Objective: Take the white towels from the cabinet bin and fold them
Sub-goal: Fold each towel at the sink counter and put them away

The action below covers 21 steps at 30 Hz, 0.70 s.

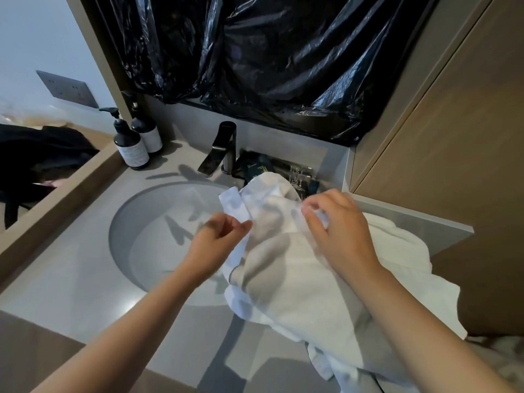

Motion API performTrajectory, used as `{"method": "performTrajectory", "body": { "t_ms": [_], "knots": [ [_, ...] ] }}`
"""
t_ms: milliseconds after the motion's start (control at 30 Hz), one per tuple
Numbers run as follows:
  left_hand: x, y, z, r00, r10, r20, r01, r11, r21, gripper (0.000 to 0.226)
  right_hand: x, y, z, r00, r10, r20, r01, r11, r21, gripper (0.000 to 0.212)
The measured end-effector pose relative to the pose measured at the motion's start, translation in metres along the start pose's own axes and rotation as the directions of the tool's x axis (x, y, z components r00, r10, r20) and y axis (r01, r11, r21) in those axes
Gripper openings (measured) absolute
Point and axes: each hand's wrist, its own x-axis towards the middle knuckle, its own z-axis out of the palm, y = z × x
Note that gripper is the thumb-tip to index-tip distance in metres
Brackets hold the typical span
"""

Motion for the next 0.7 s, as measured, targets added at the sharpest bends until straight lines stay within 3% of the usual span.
{"method": "performTrajectory", "body": {
  "t_ms": [67,133,333,400,567,700],
  "knots": [
    [-0.025,-0.009,-0.007,0.998,0.051,-0.026,-0.051,0.999,-0.012,0.055,-0.003,-0.014,-0.003,0.991,-0.034,0.127,0.033,0.999,0.012,0.017],
    [-0.050,-0.019,-0.013,0.994,0.090,-0.058,-0.094,0.994,-0.061,0.060,-0.003,-0.018,0.000,0.954,0.022,0.299,-0.030,0.999,0.023,0.024],
    [-0.094,-0.042,0.000,0.997,0.076,-0.010,-0.077,0.987,-0.139,0.017,0.002,-0.019,0.005,0.903,0.129,0.409,-0.057,0.981,-0.185,0.047],
    [-0.095,-0.047,0.008,0.997,0.073,-0.022,-0.076,0.982,-0.172,0.020,0.006,-0.024,0.005,0.866,0.179,0.467,-0.090,0.974,-0.206,0.044],
    [-0.091,-0.041,0.027,0.977,0.092,-0.193,-0.137,0.962,-0.235,0.027,0.010,-0.026,0.000,0.829,0.205,0.521,-0.246,0.969,0.010,0.022],
    [-0.087,-0.038,0.032,0.979,0.166,-0.122,-0.193,0.946,-0.262,0.007,0.009,-0.021,-0.003,0.861,0.197,0.469,-0.307,0.937,0.169,0.019]
  ]
}}
